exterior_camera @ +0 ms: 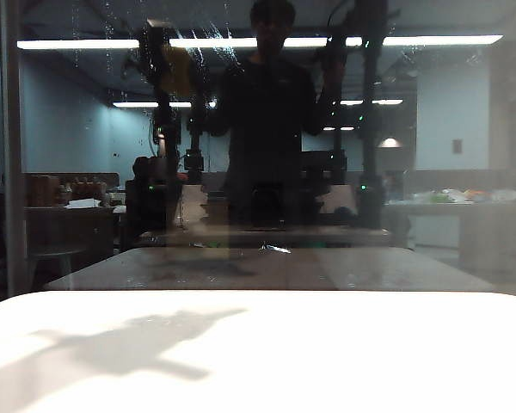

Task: Reach upward to find where there is water on the glass, pick up the sponge from the table, dry the water, and finally place the sponge back on the table.

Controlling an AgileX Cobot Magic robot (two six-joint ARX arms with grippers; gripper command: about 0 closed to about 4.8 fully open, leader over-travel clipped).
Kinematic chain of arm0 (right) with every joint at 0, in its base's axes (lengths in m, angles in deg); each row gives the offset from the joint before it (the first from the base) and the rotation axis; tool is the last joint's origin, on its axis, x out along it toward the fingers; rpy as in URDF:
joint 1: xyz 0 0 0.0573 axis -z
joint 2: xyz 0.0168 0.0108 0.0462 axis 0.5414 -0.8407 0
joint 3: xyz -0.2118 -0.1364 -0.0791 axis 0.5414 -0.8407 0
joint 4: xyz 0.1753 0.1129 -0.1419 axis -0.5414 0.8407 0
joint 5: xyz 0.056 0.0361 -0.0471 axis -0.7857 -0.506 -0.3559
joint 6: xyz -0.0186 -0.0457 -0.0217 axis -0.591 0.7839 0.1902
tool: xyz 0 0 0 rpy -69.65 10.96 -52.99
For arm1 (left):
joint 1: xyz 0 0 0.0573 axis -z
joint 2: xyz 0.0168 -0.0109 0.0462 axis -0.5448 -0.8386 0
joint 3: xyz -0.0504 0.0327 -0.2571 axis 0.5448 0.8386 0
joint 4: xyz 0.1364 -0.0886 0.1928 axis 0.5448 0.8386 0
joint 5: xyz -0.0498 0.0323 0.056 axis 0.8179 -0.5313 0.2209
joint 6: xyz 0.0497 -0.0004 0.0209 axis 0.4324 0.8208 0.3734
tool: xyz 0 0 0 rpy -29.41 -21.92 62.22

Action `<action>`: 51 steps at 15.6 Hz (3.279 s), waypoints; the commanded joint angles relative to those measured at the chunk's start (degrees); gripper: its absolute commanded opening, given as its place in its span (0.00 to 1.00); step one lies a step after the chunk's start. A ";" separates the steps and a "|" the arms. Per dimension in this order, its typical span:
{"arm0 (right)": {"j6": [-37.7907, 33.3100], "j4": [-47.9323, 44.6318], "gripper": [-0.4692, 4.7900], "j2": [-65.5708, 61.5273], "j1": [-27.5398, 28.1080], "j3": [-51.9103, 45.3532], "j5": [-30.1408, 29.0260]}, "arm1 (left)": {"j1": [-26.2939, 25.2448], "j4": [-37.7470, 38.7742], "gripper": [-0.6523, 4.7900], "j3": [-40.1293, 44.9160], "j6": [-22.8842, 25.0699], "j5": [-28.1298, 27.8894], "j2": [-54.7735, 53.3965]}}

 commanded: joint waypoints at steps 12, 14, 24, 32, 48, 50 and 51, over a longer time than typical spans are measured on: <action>-6.36 -16.79 0.09 29.49 0.02 -55.41 0.87 | -0.02 -27.82 0.11 49.00 -13.22 10.14 12.02; -7.17 -20.74 0.09 30.47 0.02 -61.05 0.90 | 0.00 -34.56 0.11 54.42 -15.89 9.92 11.15; -10.21 -30.38 0.09 30.29 0.00 -70.01 1.09 | 0.04 -48.83 0.12 59.08 -18.14 9.57 -13.99; -10.25 -30.34 0.09 30.29 0.00 -70.01 1.27 | 2.93 -61.42 0.48 58.95 -21.42 13.75 -32.87; -10.67 -31.17 0.09 30.34 0.00 -69.94 1.27 | 4.37 -60.11 0.76 56.04 -21.05 11.43 -33.57; -10.67 -31.19 0.09 30.34 0.00 -69.94 1.27 | 4.37 -59.76 0.68 55.76 -21.05 11.65 -33.57; -10.67 -31.19 0.09 30.34 0.00 -69.94 1.27 | 4.37 -59.54 0.49 55.58 -21.03 11.85 -33.55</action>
